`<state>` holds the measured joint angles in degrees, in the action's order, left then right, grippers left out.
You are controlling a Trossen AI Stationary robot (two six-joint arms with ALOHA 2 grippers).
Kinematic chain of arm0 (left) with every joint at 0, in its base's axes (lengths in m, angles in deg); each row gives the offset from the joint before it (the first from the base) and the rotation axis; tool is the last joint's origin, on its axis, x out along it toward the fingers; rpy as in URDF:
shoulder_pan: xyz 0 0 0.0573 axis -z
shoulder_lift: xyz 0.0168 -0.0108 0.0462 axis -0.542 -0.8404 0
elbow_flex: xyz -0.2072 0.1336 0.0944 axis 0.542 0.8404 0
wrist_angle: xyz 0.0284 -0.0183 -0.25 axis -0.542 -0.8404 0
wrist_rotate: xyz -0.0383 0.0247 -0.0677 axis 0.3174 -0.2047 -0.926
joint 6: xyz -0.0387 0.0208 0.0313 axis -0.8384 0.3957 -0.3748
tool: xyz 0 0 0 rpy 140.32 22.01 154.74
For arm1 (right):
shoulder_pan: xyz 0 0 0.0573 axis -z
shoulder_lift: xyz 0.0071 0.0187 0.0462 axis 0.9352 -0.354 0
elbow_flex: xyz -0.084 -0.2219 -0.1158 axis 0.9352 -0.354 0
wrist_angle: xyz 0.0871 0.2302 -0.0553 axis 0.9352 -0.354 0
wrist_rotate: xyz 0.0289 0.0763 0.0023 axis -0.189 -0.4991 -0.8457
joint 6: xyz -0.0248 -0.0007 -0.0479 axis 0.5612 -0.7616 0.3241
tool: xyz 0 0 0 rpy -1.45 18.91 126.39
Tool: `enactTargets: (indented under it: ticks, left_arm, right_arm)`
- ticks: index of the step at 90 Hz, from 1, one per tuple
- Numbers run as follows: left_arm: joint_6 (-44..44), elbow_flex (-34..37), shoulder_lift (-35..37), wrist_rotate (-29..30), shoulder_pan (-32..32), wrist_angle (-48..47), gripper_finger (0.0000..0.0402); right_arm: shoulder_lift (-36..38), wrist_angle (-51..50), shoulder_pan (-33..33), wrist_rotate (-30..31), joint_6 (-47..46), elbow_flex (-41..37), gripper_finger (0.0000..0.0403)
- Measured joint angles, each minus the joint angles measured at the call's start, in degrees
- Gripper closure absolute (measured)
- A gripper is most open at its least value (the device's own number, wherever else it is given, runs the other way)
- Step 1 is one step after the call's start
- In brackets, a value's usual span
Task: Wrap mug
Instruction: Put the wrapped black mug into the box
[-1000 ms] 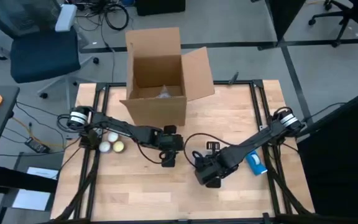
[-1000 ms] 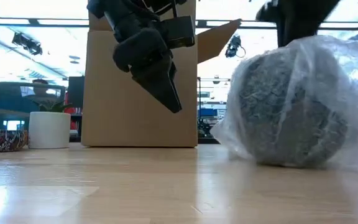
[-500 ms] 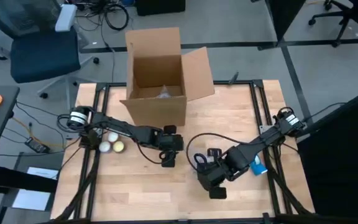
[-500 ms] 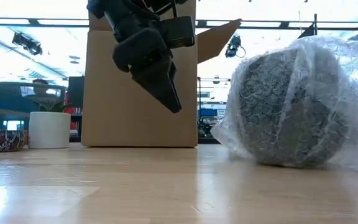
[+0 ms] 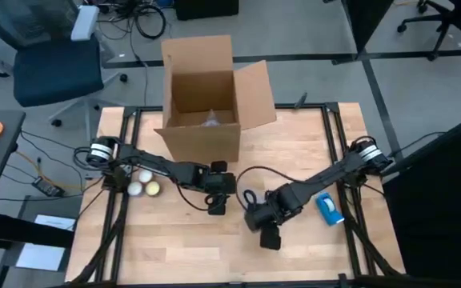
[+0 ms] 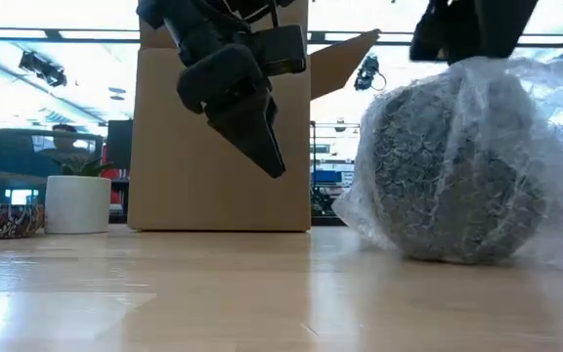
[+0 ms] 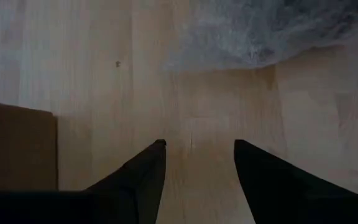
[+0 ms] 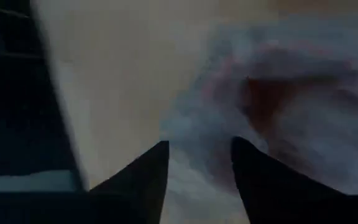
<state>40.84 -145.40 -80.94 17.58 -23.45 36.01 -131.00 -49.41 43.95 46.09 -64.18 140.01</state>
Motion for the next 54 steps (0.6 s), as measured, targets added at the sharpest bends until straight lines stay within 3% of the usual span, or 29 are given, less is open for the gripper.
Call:
enactTargets:
  ticks: [20,54]
  left_arm:
    - [0.0,0.0,0.0,0.3,0.0,0.0,0.0229]
    - [0.1,0.0,0.0,0.5,0.0,0.1,0.0229]
  right_arm:
    - [0.2,4.1,1.5,5.9,3.9,-6.2,0.0222]
    - [0.0,17.3,3.4,6.2,5.9,-13.9,0.0241]
